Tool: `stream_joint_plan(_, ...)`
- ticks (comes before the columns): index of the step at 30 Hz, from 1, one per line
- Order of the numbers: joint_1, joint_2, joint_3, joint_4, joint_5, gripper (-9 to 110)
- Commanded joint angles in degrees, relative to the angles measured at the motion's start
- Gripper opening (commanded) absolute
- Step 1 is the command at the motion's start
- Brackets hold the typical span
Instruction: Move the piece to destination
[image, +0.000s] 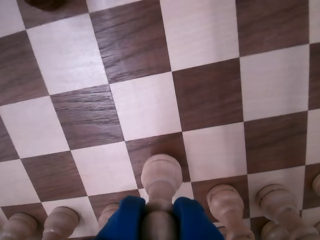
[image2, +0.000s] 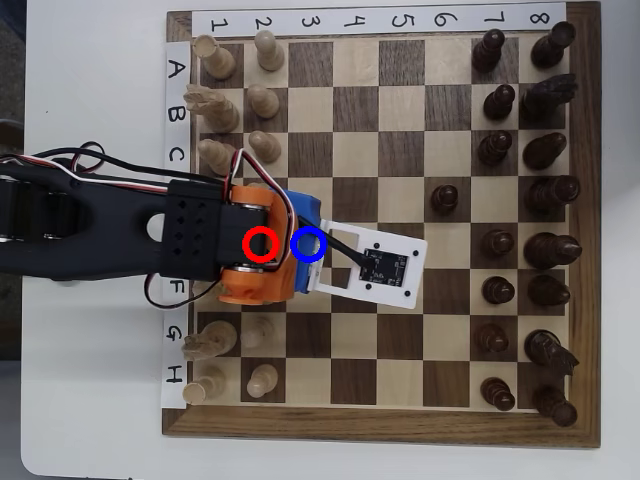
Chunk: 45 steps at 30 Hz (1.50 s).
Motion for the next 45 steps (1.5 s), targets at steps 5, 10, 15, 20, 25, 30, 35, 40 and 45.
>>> stream_joint_plan(5,-2.2,-0.7,-5.0,-3.3,6.1,0)
stream_joint_plan(10,-2.2,-1.3,-4.5,-3.6,6.6,0)
stream_joint_plan(15,-2.1,-1.5,-4.0,-4.1,6.6,0)
stream_joint_plan(20,-2.0,-1.4,-2.6,-4.7,6.3,0)
stream_joint_plan(25,-1.9,-1.1,-1.0,-5.6,6.4,0)
stream_joint_plan(30,-1.2,-0.3,1.5,-6.9,5.7,0)
stream_joint_plan(35,-0.7,0.4,3.1,-6.7,5.5,0)
stream_joint_plan(40,-0.4,0.6,3.3,-6.5,5.4,0)
stream_joint_plan(45,-0.5,0.5,3.3,-6.3,5.4,1)
